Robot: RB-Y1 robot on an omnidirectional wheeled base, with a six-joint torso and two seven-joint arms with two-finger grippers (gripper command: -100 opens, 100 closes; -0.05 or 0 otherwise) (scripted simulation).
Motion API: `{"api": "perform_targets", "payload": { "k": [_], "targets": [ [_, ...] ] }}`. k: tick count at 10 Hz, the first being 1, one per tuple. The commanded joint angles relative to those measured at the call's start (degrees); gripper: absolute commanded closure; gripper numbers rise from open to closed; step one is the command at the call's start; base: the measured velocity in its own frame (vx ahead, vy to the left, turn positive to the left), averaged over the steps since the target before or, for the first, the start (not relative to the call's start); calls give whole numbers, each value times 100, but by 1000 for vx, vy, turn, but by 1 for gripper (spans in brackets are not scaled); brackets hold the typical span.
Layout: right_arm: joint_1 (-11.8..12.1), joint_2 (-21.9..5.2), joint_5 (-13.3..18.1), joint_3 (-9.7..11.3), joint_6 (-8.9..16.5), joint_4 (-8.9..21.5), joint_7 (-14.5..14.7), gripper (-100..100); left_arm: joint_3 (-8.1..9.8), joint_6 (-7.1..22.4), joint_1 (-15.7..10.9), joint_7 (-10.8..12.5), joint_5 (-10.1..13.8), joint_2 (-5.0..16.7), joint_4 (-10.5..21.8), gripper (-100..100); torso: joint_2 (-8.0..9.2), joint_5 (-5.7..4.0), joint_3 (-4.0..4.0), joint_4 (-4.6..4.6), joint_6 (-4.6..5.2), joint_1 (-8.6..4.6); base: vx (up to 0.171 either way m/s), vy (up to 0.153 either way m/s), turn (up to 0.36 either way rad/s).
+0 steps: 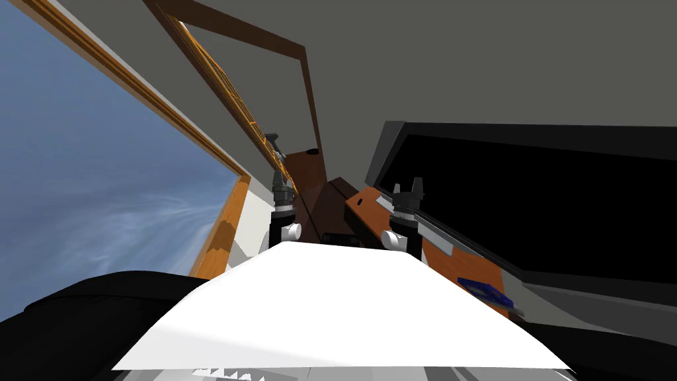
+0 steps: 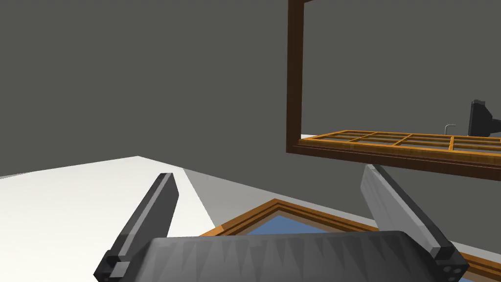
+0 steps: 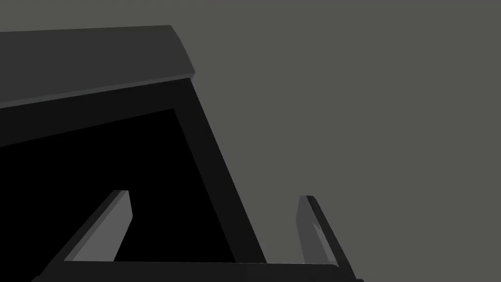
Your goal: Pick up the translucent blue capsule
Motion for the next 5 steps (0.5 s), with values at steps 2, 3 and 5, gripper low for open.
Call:
{"api": "perform_targets", "payload": {
  "k": [2, 3, 5],
  "targets": [
    [28, -275, -84, -28, 86, 79, -49, -100, 0, 0, 0, 0, 0, 0, 0, 0, -6, 1, -3, -1, -1, 8, 29, 52, 39],
    [47, -387, -139, -46, 145, 132, -84, -100, -1, 0, 0, 0, 0, -1, 0, 0, -12, 5, -7, -3, -1, 24, 46, 86, 37],
    [96, -572, -286, -95, 311, 275, -179, -100, -1, 0, 0, 0, 0, -1, 0, 0, -19, 8, -11, -4, -1, 37, 59, 130, 56]
  ]
}}
